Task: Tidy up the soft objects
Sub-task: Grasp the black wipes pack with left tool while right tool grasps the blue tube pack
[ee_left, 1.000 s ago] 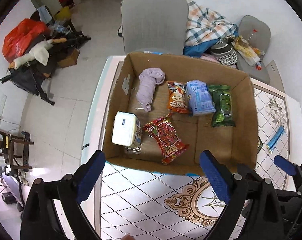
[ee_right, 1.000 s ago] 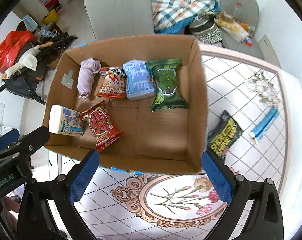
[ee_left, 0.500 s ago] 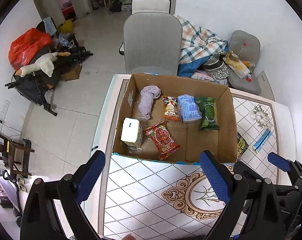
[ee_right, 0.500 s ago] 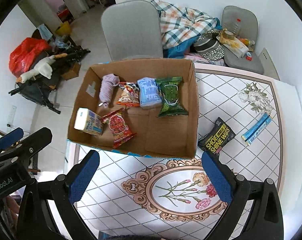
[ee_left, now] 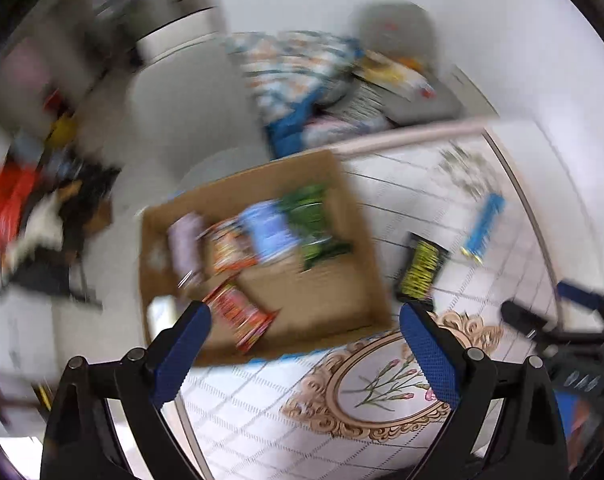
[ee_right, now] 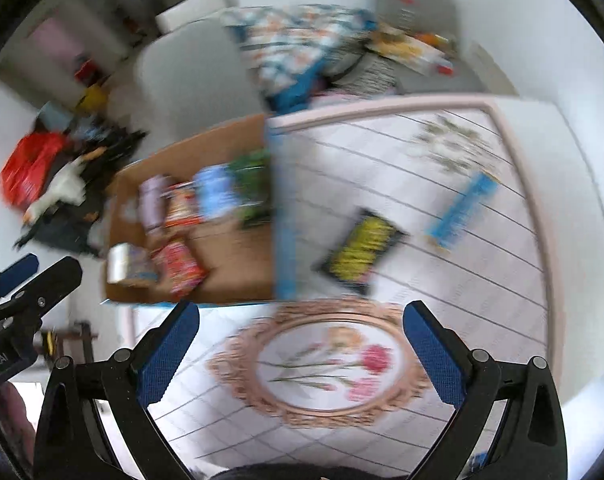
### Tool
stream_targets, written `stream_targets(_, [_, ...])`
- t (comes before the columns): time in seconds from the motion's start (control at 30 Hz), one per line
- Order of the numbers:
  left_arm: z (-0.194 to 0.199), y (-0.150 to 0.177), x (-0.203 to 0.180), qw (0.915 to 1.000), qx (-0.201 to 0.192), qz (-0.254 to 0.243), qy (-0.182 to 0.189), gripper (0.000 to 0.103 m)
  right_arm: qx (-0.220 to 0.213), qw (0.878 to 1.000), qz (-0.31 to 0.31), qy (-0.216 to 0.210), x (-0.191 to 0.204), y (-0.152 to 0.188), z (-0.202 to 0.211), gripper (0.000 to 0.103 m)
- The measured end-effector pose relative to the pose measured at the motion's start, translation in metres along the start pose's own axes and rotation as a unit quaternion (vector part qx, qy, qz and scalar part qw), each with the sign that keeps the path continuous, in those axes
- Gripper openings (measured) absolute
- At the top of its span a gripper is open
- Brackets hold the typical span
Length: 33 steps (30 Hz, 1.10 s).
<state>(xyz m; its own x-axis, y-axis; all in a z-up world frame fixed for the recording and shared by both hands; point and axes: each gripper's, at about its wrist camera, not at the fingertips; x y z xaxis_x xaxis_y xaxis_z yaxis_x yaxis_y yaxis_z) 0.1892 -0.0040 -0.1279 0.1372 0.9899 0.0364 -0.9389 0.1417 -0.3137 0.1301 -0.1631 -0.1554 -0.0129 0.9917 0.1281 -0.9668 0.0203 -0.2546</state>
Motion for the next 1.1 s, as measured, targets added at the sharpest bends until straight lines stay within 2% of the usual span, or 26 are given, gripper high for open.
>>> stream_targets(0.03, [-0.01,-0.006,-0.017,0.9997,0.005,-0.022,-0.001,0.097,0.002,1.0,-0.013,0.006,-0.015,0.001,-0.001,0.103])
stream_targets(0.13, [-0.06,-0.023,-0.076,0.9941,0.057,-0.092,0.012,0.097,0.017,0.998,-0.06,0.023,-0.078,0.003,-0.01,0.103])
stream_targets(0.23, [-0.118,-0.031,-0.118,0.983,0.125,-0.134,0.011,0.095,0.034,0.994,-0.102,0.027,-0.132,0.005,-0.027,0.103])
stream_targets(0.33, [-0.171,-0.029,-0.144,0.9691,0.196,-0.15,0.008,0.093,0.054,0.989,-0.137,0.022,-0.175,0.008,-0.049,0.103])
stream_targets(0.37, [-0.19,-0.028,-0.152,0.964,0.214,-0.157,-0.005,0.093,0.063,0.987,-0.148,0.015,-0.19,0.009,-0.059,0.103])
stream_targets(0.5, [-0.234,-0.014,-0.171,0.9484,0.266,-0.171,-0.025,0.093,0.078,0.983,-0.167,0.002,-0.217,0.006,-0.086,0.103])
stream_targets(0.6, [-0.266,-0.003,-0.181,0.9333,0.313,-0.174,-0.03,0.092,0.091,0.98,-0.174,-0.019,-0.23,-0.007,-0.113,0.103])
stream_targets(0.63, [-0.27,-0.002,-0.182,0.9326,0.315,-0.173,-0.035,0.087,0.094,0.98,-0.175,-0.022,-0.23,-0.011,-0.118,0.103])
stream_targets(0.7, [-0.277,-0.001,-0.185,0.9314,0.32,-0.169,-0.041,0.056,0.101,0.979,-0.173,-0.032,-0.232,-0.024,-0.137,0.103])
stream_targets(0.83, [-0.28,-0.002,-0.182,0.9371,0.32,-0.134,-0.041,0.055,0.136,0.974,-0.173,-0.051,-0.231,-0.056,-0.185,0.099])
stream_targets(0.93, [-0.277,-0.008,-0.171,0.9453,0.311,-0.092,-0.034,0.053,0.158,0.97,-0.177,-0.056,-0.229,-0.072,-0.213,0.085])
stream_targets(1.0, [-0.277,-0.011,-0.163,0.9495,0.305,-0.066,-0.035,0.053,0.174,0.968,-0.173,-0.043,-0.224,-0.082,-0.23,0.081])
stream_targets(1.03, [-0.278,-0.013,-0.158,0.9512,0.303,-0.048,-0.032,0.053,0.182,0.968,-0.17,-0.033,-0.221,-0.086,-0.239,0.075])
stream_targets(1.07, [-0.278,-0.013,-0.155,0.9515,0.304,-0.039,-0.029,0.053,0.189,0.968,-0.165,-0.025,-0.219,-0.087,-0.244,0.063])
stream_targets(1.1, [-0.278,-0.014,-0.151,0.9521,0.304,-0.024,-0.025,0.053,0.198,0.967,-0.158,-0.015,-0.216,-0.088,-0.25,0.054])
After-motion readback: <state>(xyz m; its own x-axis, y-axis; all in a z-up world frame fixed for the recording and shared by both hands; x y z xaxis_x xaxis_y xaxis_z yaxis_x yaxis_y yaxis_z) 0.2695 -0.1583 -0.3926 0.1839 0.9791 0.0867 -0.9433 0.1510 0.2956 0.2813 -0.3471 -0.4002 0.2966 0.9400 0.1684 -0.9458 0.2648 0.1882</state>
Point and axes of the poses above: each gripper's, at about its wrist camera, not at the fingertips, and z roughly against the way its jaws point, x to its left, y to its underside, and after that the axes turned 12 degrees about z, right-handed
